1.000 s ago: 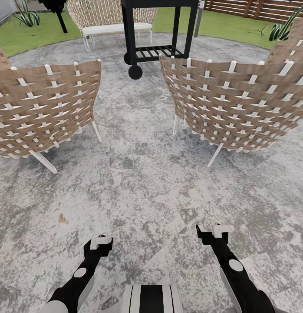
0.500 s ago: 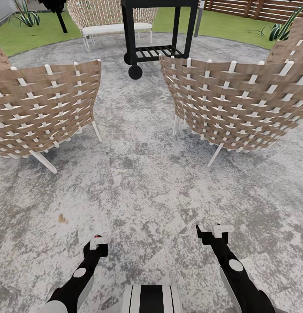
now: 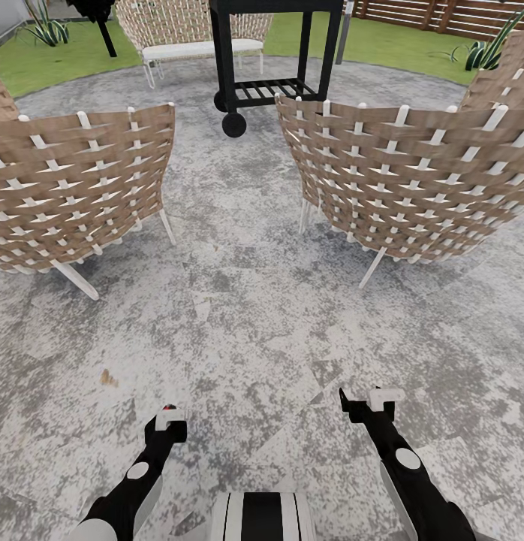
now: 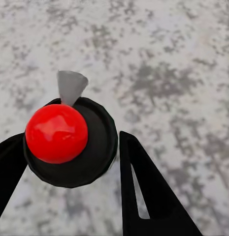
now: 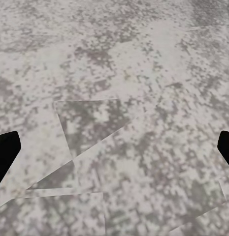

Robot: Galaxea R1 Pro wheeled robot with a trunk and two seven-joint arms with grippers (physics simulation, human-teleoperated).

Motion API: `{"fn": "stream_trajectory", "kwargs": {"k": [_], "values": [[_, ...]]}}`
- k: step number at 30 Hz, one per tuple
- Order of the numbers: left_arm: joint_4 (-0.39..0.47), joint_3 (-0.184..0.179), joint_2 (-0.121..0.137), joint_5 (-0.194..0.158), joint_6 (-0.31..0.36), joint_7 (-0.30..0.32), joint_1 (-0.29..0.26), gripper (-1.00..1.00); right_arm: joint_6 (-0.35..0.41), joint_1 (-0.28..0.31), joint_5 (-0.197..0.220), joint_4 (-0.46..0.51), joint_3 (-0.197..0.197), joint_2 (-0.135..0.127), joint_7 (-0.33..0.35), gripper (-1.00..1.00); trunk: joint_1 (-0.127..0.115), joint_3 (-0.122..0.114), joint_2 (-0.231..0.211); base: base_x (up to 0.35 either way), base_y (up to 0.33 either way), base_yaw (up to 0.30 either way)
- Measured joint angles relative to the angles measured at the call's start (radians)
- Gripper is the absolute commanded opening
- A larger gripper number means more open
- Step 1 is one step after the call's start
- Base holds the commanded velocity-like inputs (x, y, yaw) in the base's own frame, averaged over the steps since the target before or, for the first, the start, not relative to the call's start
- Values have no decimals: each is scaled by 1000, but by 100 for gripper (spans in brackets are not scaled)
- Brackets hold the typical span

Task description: In the garden, pick up the pesticide atomizer on the floor and spray pesticide onto both trees until each tree trunk is fully covered.

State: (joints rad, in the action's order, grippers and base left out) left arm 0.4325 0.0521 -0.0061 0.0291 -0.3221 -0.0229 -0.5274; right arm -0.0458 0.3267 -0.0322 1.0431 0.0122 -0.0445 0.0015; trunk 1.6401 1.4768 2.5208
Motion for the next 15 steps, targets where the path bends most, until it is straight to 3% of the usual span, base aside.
{"fn": "stream_trajectory", "kwargs": {"k": [15], "values": [[3, -1, 1, 0, 2, 7, 0, -100, 0, 0, 0, -1, -1, -1, 0, 100, -6, -54, -3, 0, 0, 0]]}}
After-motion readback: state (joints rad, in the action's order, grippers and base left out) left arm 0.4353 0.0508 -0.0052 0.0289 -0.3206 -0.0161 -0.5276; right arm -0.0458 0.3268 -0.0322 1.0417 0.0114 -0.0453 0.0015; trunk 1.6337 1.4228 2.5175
